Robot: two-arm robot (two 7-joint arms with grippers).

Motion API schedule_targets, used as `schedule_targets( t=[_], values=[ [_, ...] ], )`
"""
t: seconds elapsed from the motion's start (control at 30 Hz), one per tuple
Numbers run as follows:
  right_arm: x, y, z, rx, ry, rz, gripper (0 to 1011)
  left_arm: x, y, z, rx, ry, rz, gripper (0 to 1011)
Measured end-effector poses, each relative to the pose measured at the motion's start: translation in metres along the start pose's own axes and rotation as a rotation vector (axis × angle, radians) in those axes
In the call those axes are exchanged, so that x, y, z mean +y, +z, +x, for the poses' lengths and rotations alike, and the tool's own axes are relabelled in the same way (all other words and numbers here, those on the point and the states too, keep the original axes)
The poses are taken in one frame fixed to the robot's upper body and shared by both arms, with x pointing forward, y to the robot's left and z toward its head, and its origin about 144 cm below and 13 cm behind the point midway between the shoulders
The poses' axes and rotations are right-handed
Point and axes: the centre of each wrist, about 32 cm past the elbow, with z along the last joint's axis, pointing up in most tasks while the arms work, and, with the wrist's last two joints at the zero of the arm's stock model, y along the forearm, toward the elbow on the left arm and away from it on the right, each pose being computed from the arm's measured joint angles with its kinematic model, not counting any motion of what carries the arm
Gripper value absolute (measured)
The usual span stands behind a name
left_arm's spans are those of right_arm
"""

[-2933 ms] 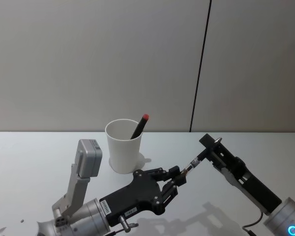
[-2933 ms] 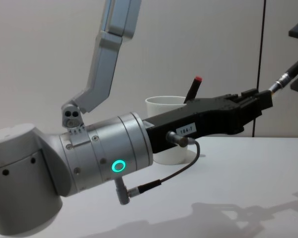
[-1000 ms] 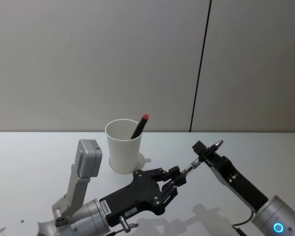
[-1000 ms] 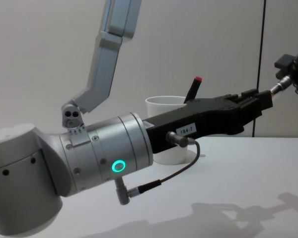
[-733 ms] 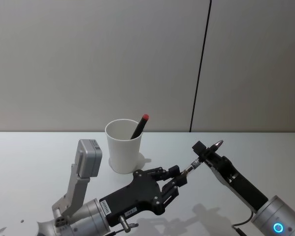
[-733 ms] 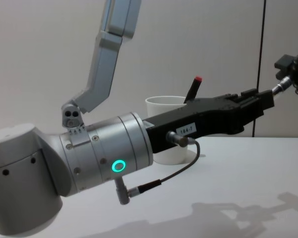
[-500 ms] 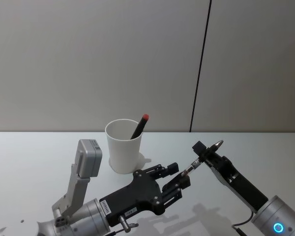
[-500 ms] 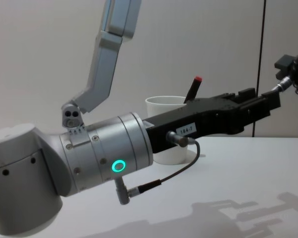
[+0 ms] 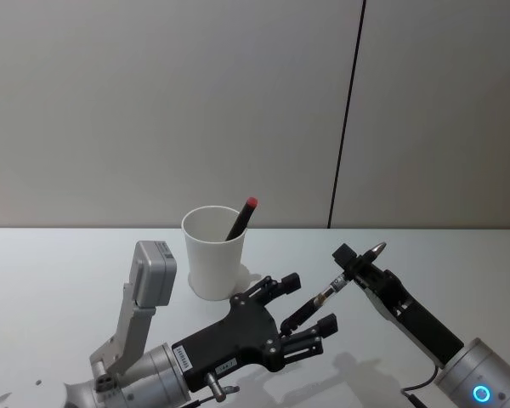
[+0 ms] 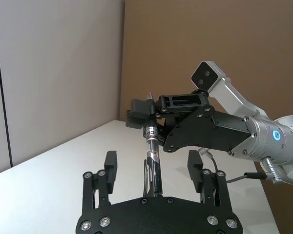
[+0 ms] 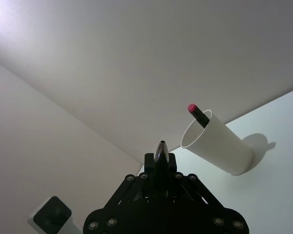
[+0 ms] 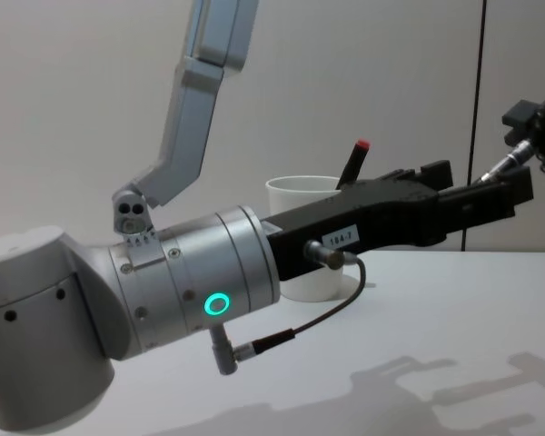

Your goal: Place the pen into the pen holder.

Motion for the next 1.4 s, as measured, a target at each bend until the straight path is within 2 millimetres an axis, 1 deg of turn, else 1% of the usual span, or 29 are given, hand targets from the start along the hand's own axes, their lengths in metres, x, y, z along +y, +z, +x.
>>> schedule_targets(
  t=[0.07,0.1,0.17,0.5,0.87,1.03,1.07,1.17,1.3,1.33,1.4],
  values=[
    [0.000,0.000,0.000,-0.001,0.000,0.000,133,0.000,0.000,0.000,0.000,0.000,0.000,928],
    [0.000,0.000,0.000,-0.002,0.000,0.000,133,0.000,0.000,0.000,0.000,0.000,0.000,979],
    [0.000,0.001,0.000,-0.008,-0.001,0.000,133,0.000,0.000,0.000,0.000,0.000,0.000,1003],
    [-0.002,0.006,0.000,-0.083,-0.027,0.006,133,0.000,0.000,0.000,0.000,0.000,0.000,1003],
    [0.004,0.022,0.004,-0.201,-0.074,0.055,133,0.000,0.000,0.000,0.000,0.000,0.000,1003],
    [0.014,0.031,0.005,-0.268,-0.076,0.085,133,0.000,0.000,0.000,0.000,0.000,0.000,1003],
    [0.018,0.034,0.006,-0.288,-0.072,0.093,133,0.000,0.000,0.000,0.000,0.000,0.000,1003],
    [0.025,0.038,0.006,-0.320,-0.063,0.103,133,0.000,0.000,0.000,0.000,0.000,0.000,1004],
    [0.040,0.044,0.004,-0.382,-0.033,0.114,133,0.000,0.000,0.000,0.000,0.000,0.000,1003],
    [0.040,0.044,0.004,-0.382,-0.033,0.114,133,0.000,0.000,0.000,0.000,0.000,0.000,1003],
    [0.047,0.045,0.003,-0.411,-0.017,0.113,133,0.000,0.000,0.000,0.000,0.000,0.000,1003]
  ],
)
